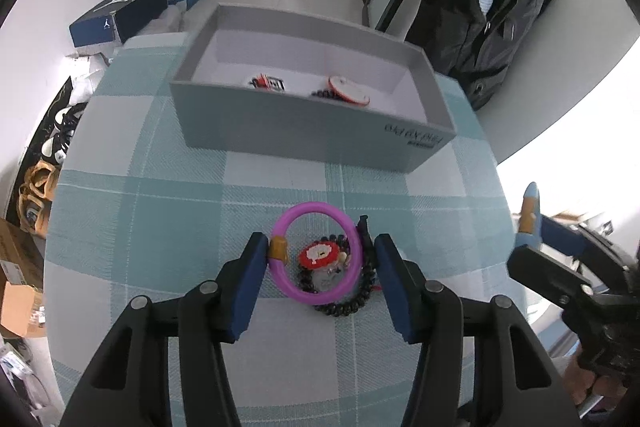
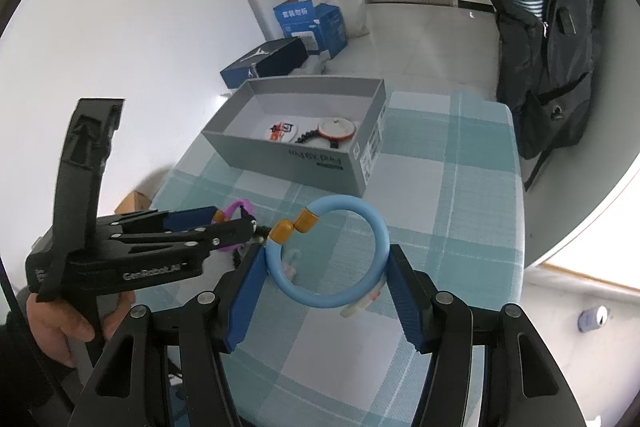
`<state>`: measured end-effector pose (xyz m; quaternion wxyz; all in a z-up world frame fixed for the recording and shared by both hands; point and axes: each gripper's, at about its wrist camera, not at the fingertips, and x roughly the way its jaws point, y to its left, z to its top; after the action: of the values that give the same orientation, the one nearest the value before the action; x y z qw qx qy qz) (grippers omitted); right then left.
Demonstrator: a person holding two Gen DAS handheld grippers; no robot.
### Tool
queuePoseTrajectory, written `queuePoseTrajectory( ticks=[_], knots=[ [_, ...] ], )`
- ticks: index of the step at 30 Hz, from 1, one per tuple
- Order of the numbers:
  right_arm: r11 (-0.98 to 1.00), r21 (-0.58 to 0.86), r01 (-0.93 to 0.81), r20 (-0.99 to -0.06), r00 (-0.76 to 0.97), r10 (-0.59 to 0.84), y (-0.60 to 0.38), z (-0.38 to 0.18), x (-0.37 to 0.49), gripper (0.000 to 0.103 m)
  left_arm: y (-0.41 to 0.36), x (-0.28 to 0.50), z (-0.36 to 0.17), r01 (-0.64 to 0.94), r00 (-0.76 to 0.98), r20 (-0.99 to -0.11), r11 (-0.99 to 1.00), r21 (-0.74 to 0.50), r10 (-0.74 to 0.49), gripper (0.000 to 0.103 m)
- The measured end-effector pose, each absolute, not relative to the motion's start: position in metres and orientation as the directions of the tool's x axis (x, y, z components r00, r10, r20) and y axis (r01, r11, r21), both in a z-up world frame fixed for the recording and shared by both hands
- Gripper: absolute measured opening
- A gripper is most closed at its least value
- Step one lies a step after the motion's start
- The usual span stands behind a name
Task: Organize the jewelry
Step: 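Grasp the light-blue bangle with the right gripper and lift it, then carry the light-blue bangle into the grey box while the left gripper carries the pink bangle there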
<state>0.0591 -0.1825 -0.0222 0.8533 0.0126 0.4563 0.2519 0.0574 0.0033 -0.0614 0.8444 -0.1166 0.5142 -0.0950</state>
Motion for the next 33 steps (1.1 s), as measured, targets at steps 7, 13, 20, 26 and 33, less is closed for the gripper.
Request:
queuePoseTrajectory(
  ticks=[7, 13, 20, 26, 33],
  knots=[
    [0.863, 0.272, -0.426, -0.750, 0.467, 0.467, -0.174, -0.008, 0.067, 0.059, 0.018, 0.056, -0.035, 0.023, 0.502, -0.800, 0.930, -0.366, -0.327, 0.049],
    [0.875, 0.241, -0.419, -0.739, 0.506, 0.446, -0.162, 0.013, 0.080, 0.059, 0.026, 0.064, -0.004, -0.002, 0.547, -0.767, 0.916, -0.402, -0.335, 0.049],
    [0.876, 0.243, -0.417, -0.726, 0.521, 0.449, -0.150, 0.039, 0.114, 0.059, 0.034, 0.088, 0.028, 0.009, 0.587, -0.750, 0.929, -0.371, -0.305, 0.049],
    [0.866, 0.271, -0.419, -0.728, 0.499, 0.470, -0.141, 0.044, 0.148, 0.059, 0.038, 0.115, 0.031, 0.016, 0.575, -0.750, 0.921, -0.389, -0.327, 0.049],
    [0.862, 0.292, -0.415, -0.751, 0.459, 0.475, -0.131, 0.021, 0.177, 0.059, 0.046, 0.145, 0.000, 0.018, 0.517, -0.753, 0.884, -0.467, -0.408, 0.049]
  ],
)
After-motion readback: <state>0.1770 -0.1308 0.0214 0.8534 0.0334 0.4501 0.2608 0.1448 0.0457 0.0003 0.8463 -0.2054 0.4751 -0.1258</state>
